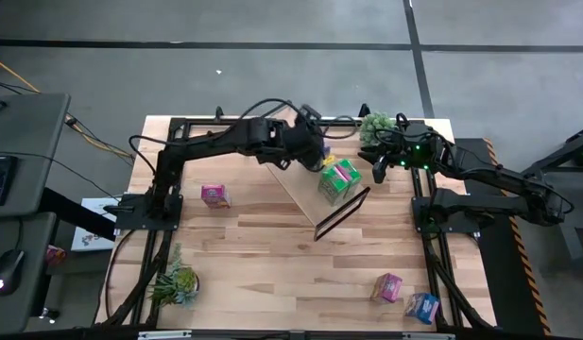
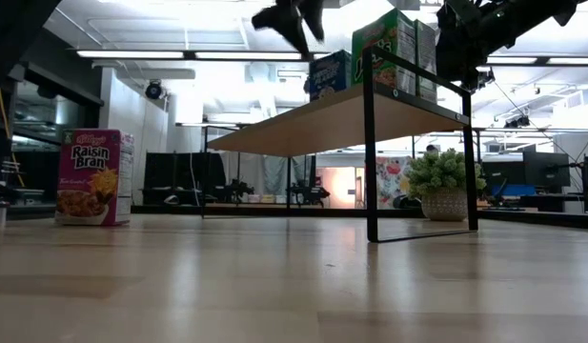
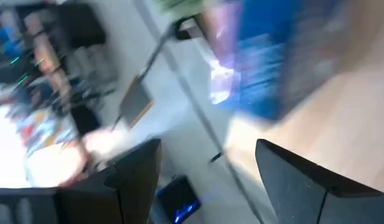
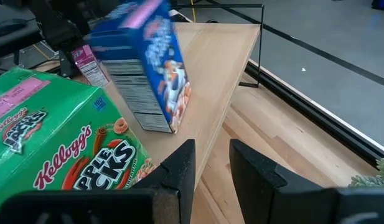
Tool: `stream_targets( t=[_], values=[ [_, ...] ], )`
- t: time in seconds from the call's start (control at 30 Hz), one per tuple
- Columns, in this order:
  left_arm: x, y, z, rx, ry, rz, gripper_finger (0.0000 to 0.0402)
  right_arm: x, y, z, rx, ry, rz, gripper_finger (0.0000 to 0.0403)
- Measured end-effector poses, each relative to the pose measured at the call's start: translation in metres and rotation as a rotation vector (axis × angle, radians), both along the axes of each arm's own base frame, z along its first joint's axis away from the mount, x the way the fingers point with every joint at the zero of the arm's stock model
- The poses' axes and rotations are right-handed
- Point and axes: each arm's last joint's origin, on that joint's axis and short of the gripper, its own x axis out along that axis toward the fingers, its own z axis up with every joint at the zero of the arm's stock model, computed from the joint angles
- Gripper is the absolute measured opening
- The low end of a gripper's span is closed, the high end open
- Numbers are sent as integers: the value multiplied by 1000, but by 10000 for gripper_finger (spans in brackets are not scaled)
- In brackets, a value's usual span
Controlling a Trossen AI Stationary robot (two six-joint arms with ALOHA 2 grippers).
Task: Stack cereal on shelf
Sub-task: Put the top blue cereal box on the shelf, then put the bottom purple cereal box on the shelf
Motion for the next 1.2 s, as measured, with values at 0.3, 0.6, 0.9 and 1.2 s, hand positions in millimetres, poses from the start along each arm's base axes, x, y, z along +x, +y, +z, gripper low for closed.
stream_targets(
  t=[0.3, 0.6, 0.9, 1.2],
  values=[
    [-80, 16, 66, -570, -405, 222, 231, 0, 0, 0, -13, 5, 7, 92],
    [-140, 7, 23, -890, -522, 241, 209, 0, 0, 0, -23, 8, 9, 92],
    [-206, -23, -92, -948, -961, 71, 202, 0, 0, 0, -25, 7, 7, 92],
    [-233, -27, -140, -871, -1318, -154, 202, 4, -2, 11, -80, -101, 1, 92]
  ],
)
